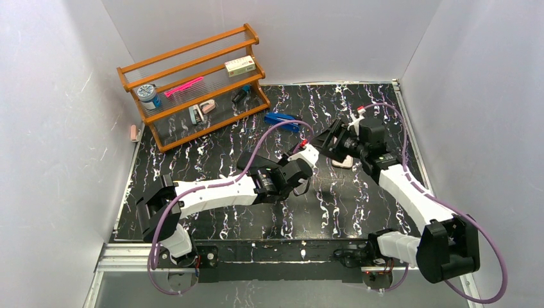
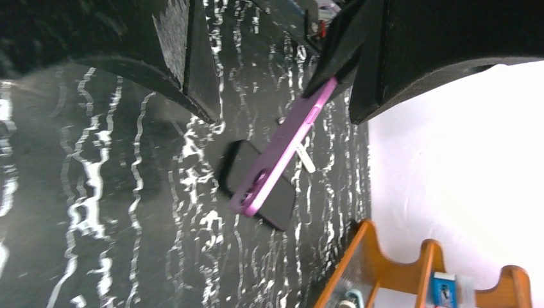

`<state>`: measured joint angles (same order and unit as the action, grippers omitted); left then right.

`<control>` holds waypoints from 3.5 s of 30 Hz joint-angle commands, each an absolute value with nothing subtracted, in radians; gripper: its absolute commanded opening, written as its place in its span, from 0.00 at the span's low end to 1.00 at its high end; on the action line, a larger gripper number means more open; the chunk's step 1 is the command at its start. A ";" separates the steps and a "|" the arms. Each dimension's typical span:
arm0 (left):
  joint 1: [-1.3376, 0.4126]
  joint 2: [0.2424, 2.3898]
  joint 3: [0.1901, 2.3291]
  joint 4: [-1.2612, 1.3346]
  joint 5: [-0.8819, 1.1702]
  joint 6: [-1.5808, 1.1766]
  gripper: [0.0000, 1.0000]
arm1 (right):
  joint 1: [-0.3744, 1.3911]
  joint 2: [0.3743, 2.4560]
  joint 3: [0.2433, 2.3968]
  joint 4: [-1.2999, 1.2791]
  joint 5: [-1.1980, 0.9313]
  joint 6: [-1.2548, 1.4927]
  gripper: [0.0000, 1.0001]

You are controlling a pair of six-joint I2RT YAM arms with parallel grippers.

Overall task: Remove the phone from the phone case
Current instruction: Place the phone at the center of the board, then pick up the phone at the center of the board.

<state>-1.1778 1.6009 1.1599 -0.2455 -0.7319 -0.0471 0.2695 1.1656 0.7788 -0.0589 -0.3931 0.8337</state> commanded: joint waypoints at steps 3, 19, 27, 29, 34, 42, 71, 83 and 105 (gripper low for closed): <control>-1.173 1.569 1.186 -0.176 -0.723 -0.017 0.00 | 0.398 1.167 0.752 0.058 -0.310 1.060 0.81; -1.193 1.555 1.148 -0.118 -0.664 0.060 0.00 | 0.560 1.329 0.737 0.105 -0.221 1.181 0.58; -1.212 1.536 1.100 -0.093 -0.643 0.058 0.00 | 0.560 1.348 0.729 0.110 -0.180 1.170 0.26; -1.213 1.531 1.092 -0.093 -0.636 0.058 0.00 | 0.560 1.347 0.726 0.109 -0.156 1.153 0.14; -1.212 1.498 1.070 -0.084 -0.634 0.036 0.03 | 0.548 1.349 0.723 0.109 -0.118 1.091 0.01; -1.093 1.418 1.028 -0.079 -0.470 -0.115 0.52 | 0.361 1.364 0.639 0.245 -0.251 0.909 0.01; -0.542 1.135 0.938 -0.254 -0.055 -0.439 0.84 | 0.086 1.811 0.875 0.235 -0.539 0.623 0.48; -0.401 1.076 0.966 -0.360 -0.005 -0.361 0.87 | 0.092 1.645 0.918 0.020 -0.411 0.525 0.74; -0.242 0.894 0.804 -0.355 -0.040 -0.345 0.98 | 0.684 1.751 1.042 0.226 -0.241 -0.045 0.98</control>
<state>-0.2508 0.9428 0.8215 -0.3458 -0.0193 -0.3588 0.6186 1.6848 0.9455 0.1677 -0.2764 0.1085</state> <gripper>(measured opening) 0.981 0.985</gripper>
